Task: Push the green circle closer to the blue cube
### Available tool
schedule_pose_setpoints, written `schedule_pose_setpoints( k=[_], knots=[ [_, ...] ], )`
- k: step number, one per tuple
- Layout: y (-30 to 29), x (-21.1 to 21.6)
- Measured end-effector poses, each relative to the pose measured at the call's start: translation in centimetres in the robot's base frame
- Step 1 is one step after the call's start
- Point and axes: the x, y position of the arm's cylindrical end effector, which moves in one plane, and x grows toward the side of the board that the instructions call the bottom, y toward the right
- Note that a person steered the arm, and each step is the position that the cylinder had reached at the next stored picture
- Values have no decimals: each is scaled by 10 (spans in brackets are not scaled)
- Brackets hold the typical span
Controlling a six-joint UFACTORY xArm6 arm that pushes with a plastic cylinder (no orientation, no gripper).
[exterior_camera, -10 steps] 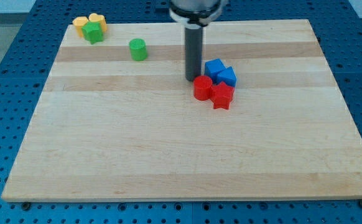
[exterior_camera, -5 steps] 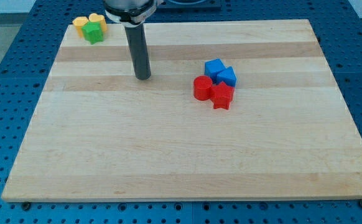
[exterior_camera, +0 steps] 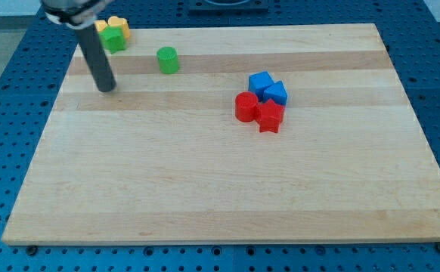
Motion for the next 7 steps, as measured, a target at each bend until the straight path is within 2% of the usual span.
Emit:
schedule_pose_setpoints(
  k=[1,4,7],
  knots=[
    [-6,-43],
    [119,-54],
    [169,-51]
  ],
)
